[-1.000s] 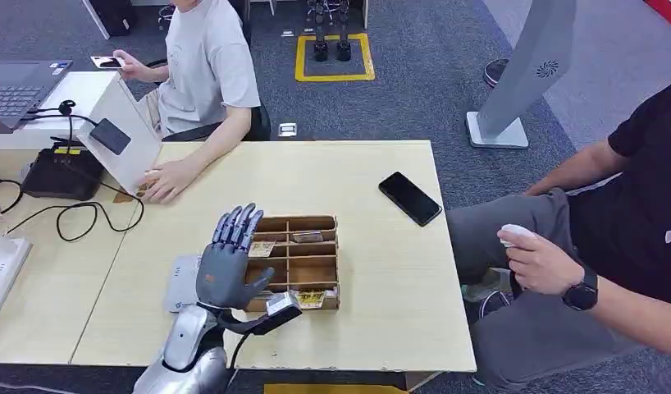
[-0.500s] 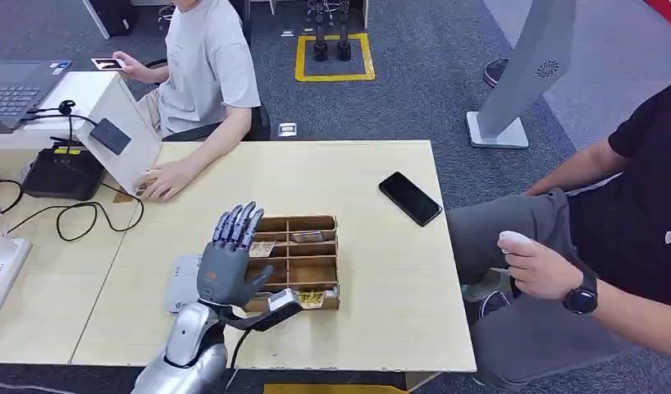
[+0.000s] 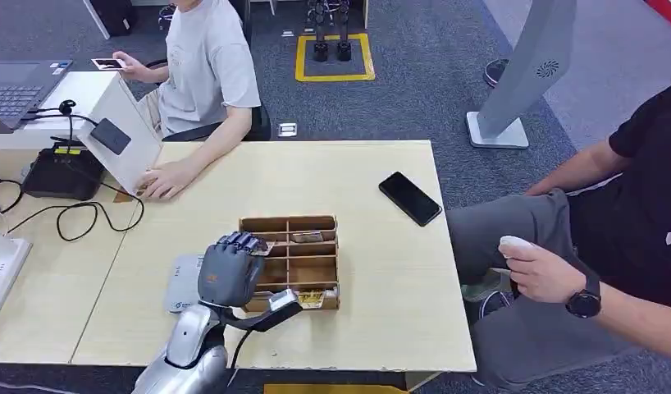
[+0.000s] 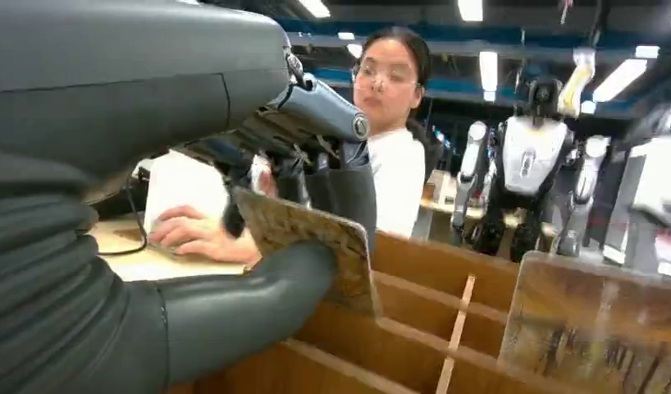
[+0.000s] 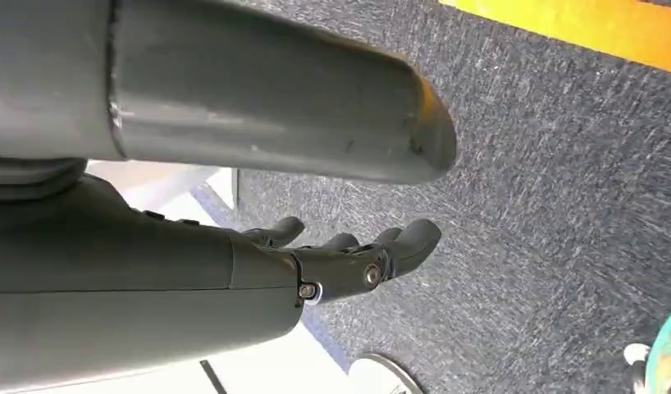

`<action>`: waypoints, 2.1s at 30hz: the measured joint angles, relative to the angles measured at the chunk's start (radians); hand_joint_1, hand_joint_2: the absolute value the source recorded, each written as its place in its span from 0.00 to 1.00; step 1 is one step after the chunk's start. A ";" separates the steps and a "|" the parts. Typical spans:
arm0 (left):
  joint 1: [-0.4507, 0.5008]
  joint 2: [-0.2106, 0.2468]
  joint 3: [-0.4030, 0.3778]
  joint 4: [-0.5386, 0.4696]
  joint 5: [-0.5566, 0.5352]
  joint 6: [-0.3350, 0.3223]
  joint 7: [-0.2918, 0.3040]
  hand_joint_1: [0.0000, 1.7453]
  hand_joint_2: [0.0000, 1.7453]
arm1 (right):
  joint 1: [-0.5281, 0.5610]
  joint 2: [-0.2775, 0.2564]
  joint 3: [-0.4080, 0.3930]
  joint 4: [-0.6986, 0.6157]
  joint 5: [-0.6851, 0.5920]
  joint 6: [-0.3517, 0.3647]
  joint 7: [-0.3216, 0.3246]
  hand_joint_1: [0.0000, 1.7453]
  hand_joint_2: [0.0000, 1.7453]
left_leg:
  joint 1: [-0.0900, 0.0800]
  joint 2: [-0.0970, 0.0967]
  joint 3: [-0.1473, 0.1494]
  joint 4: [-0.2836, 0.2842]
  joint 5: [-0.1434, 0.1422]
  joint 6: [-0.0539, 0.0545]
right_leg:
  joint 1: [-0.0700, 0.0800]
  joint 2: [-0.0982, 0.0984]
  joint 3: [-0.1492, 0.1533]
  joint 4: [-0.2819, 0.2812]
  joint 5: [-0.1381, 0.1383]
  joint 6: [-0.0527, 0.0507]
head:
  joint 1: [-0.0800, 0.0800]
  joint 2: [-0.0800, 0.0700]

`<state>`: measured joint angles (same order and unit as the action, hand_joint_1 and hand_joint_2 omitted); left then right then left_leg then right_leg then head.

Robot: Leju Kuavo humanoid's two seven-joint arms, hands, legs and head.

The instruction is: Pass the card to the sensor for recognition and then transmit it.

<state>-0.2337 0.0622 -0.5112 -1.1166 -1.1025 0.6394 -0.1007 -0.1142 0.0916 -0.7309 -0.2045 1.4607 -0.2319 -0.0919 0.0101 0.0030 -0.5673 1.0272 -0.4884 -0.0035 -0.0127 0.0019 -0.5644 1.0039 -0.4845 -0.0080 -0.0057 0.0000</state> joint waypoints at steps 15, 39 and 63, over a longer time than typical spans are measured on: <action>-0.029 0.014 0.013 -0.020 0.246 -0.137 -0.074 0.85 1.00 | -0.008 0.008 0.001 0.000 -0.030 -0.013 -0.030 0.00 0.00 | 0.000 -0.001 0.000 0.000 0.000 0.000 | 0.000 -0.001 0.000 0.000 0.000 0.000 | 0.000 0.000; -0.234 0.306 0.206 -0.465 0.349 -0.372 0.031 1.00 1.00 | 0.023 0.003 -0.001 0.000 -0.066 -0.010 0.008 0.00 0.00 | 0.001 0.000 0.000 0.000 0.001 -0.001 | 0.001 0.000 0.000 0.001 0.001 0.000 | 0.000 0.000; -0.332 0.210 0.180 -0.117 0.153 -0.277 0.087 0.00 1.00 | 0.008 0.005 0.008 0.000 -0.057 0.002 0.021 0.00 0.00 | 0.001 0.001 0.000 0.000 0.002 -0.001 | 0.001 0.001 -0.001 0.001 0.002 -0.001 | 0.000 0.000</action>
<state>-0.5653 0.2720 -0.3311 -1.2333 -0.9499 0.3620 -0.0133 -0.1066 0.0969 -0.7229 -0.2045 1.4038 -0.2300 -0.0709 0.0108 0.0037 -0.5675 1.0276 -0.4864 -0.0046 -0.0120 0.0028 -0.5654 1.0046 -0.4829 -0.0093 -0.0061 0.0000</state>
